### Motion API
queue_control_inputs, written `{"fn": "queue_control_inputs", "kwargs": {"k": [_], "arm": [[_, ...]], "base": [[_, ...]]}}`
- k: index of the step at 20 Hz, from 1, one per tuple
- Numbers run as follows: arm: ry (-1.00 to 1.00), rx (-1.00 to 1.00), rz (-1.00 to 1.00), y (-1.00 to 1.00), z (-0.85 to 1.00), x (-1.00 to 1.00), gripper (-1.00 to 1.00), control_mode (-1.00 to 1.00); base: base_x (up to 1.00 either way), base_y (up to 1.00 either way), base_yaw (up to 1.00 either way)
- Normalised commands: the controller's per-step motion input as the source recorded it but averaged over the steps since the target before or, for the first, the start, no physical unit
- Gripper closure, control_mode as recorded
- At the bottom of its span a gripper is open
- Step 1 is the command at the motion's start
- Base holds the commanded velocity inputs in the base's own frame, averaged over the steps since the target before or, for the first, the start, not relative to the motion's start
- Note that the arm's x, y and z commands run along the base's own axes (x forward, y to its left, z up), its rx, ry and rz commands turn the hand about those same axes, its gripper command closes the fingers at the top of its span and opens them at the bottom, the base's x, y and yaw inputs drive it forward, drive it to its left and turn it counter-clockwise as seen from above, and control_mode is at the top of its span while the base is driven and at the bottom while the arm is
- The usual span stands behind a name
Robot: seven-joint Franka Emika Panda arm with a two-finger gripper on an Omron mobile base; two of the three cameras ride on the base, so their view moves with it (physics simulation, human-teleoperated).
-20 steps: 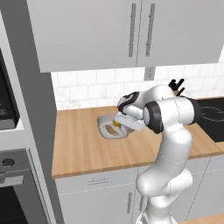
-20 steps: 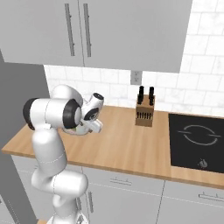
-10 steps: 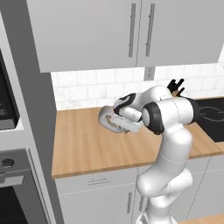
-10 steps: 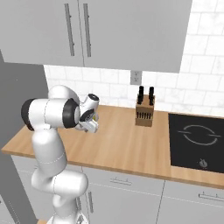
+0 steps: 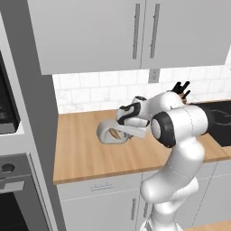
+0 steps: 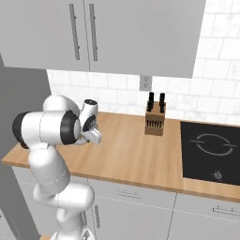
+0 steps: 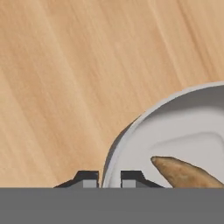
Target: Take the meat container that has the fish and place it on the second highest rack of the freezer. Then take the vegetable container that has the sweet potato and lemon and place it on the highest rack of the freezer.
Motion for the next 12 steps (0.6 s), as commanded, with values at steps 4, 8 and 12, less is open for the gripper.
{"fn": "queue_control_inputs", "kwargs": {"k": [4, 8, 12], "arm": [[-0.04, -0.05, -0.20, 0.00, 0.38, -0.63, 1.00, -1.00], [-0.09, 0.00, -0.37, 0.00, 0.58, -0.55, 1.00, -1.00], [-0.09, 0.00, -0.46, 0.00, 0.62, -0.56, 1.00, -1.00]], "base": [[0.00, 0.00, 0.00], [0.00, 0.00, 0.00], [0.00, 0.00, 0.00]]}}
